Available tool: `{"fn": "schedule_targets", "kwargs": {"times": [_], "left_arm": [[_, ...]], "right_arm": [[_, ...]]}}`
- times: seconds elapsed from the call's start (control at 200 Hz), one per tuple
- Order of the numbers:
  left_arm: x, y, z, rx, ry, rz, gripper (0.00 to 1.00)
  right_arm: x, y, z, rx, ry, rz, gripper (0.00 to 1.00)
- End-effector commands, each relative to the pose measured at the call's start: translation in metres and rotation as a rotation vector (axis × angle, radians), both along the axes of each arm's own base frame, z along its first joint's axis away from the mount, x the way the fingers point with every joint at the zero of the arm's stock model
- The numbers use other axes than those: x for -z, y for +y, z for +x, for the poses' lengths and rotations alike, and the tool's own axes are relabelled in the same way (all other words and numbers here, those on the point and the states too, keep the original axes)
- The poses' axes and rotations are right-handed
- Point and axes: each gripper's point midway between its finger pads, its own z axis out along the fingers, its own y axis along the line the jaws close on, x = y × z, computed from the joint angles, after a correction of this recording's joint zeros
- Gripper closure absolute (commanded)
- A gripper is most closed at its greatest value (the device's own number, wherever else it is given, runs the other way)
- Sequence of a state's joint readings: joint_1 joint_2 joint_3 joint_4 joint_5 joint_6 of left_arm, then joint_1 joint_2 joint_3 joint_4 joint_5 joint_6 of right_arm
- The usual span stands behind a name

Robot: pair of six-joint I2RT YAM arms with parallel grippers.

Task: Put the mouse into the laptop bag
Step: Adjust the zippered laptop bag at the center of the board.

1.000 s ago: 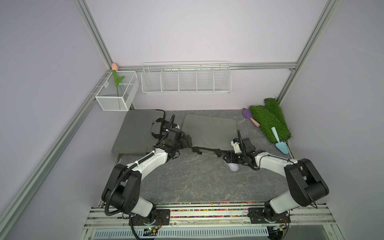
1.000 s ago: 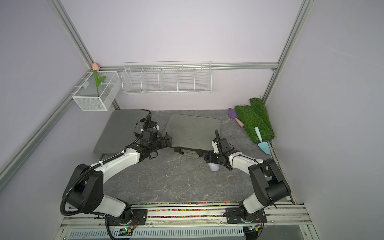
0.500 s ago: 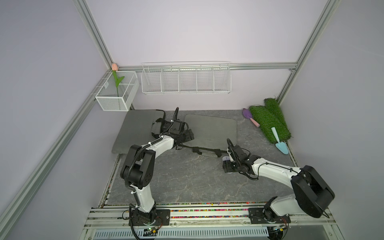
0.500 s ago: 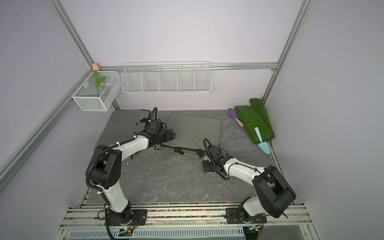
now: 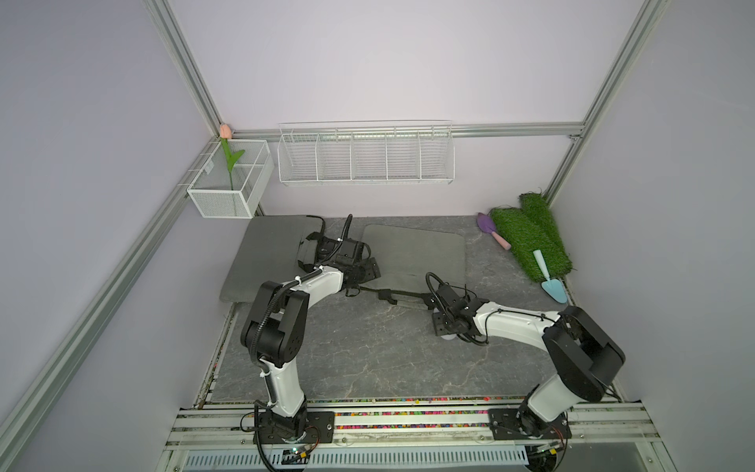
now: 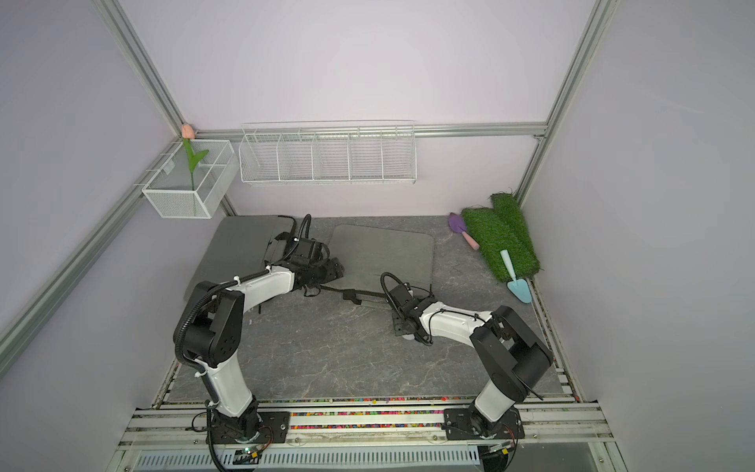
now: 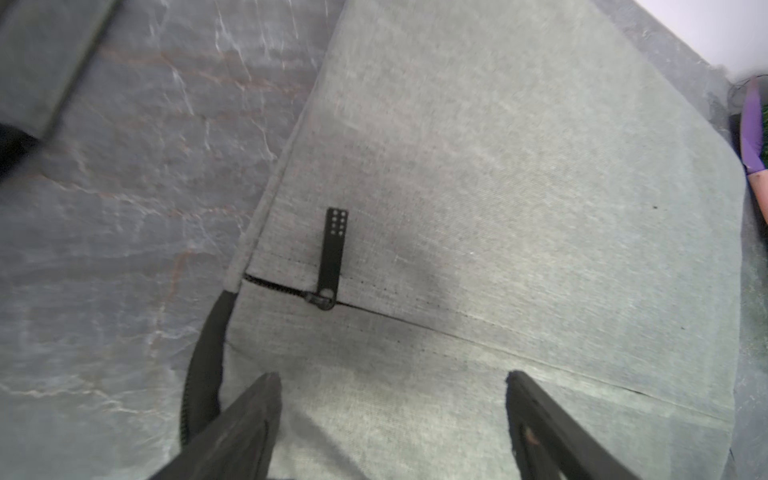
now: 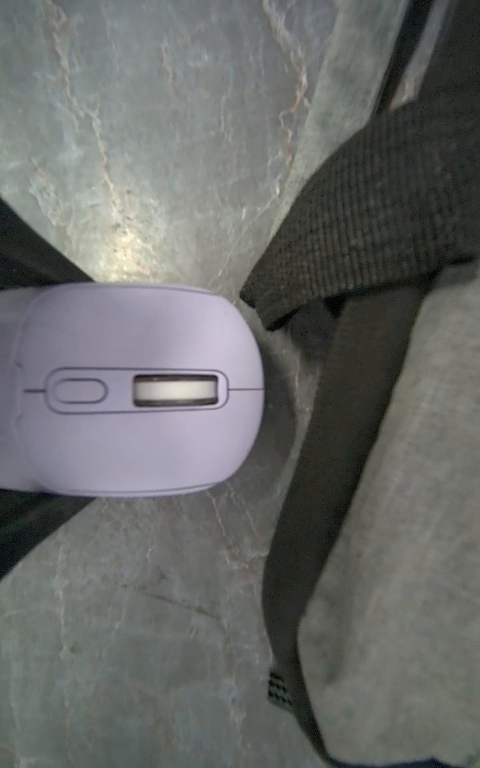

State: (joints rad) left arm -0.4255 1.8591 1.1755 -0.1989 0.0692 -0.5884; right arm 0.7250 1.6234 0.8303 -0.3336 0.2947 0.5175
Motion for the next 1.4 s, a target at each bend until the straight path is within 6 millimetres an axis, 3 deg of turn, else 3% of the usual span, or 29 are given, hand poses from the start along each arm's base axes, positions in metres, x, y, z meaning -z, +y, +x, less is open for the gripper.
{"fn": "schedule_targets", "kwargs": {"times": [0.0, 0.16, 0.335, 0.535, 0.68, 0.745, 0.97, 1.095, 1.25, 1.4], "left_arm": [[0.014, -0.002, -0.013, -0.005, 0.049, -0.04, 0.17], [0.014, -0.022, -0.042, 0.03, 0.044, -0.118, 0.17], [0.006, -0.078, -0.077, 0.125, 0.025, -0.098, 0.18], [-0.021, -0.154, -0.11, 0.276, -0.029, -0.041, 0.18], [-0.026, -0.178, -0.115, 0.321, -0.024, -0.069, 0.19], [-0.025, -0.174, -0.114, 0.317, -0.026, -0.042, 0.19], [-0.037, -0.134, -0.107, 0.298, -0.068, 0.145, 0.15], [-0.04, -0.11, -0.123, 0.33, -0.051, 0.235, 0.16], [-0.05, -0.062, -0.14, 0.237, -0.145, 0.243, 0.06], [-0.036, -0.038, -0.143, 0.21, -0.111, 0.252, 0.05]], "right_arm": [[0.007, -0.012, -0.009, 0.028, 0.015, -0.043, 0.42], [-0.005, -0.015, -0.011, 0.039, -0.021, -0.009, 0.46], [-0.018, -0.019, -0.016, 0.042, -0.045, 0.02, 0.49], [-0.036, -0.044, -0.029, 0.094, -0.104, 0.016, 0.49], [-0.054, -0.051, -0.037, 0.106, -0.148, 0.073, 0.49], [-0.062, -0.055, -0.04, 0.112, -0.169, 0.093, 0.49], [-0.072, -0.052, -0.045, 0.101, -0.189, 0.155, 0.5], [-0.072, -0.048, -0.045, 0.088, -0.184, 0.176, 0.51], [-0.077, -0.046, -0.044, 0.079, -0.198, 0.188, 0.51], [-0.079, -0.042, -0.042, 0.066, -0.2, 0.197, 0.51]]}}
